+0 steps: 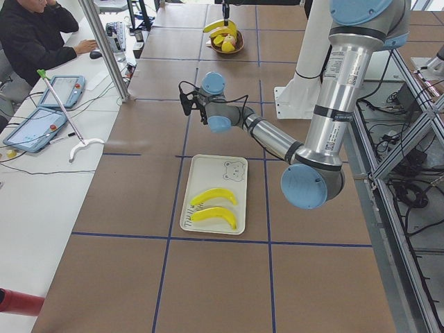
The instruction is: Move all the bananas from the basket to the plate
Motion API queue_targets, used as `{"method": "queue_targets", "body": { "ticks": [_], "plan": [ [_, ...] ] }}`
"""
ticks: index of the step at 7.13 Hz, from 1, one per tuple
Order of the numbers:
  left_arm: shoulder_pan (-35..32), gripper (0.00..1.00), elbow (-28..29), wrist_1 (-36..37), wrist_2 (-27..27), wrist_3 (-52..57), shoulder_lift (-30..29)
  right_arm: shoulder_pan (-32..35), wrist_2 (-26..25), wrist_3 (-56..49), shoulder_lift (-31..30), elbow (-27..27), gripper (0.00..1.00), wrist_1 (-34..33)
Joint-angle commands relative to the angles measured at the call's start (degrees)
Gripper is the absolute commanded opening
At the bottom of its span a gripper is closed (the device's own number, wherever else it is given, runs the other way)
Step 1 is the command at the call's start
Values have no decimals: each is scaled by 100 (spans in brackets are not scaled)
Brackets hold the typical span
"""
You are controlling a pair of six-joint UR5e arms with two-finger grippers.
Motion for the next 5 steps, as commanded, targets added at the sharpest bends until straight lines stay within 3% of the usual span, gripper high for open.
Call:
{"method": "queue_targets", "body": {
  "ticks": [1, 2, 3, 5],
  "plan": [
    [226, 99, 3, -6, 29, -1010, -645, -606, -240, 1940, 849, -539, 3, 1324],
    [262, 99, -23, -14, 20, -1205, -795, -1280, -1095, 3179, 807, -735, 2, 2623],
    [279, 99, -75, -41, 12, -1521, -936, -1757, -1670, 3661, 816, -832, 2, 3219],
    [549, 99, -146, -32, 20, -1866, -1234, -2330, -2305, 3911, 877, -816, 2, 3286]
  ]
}}
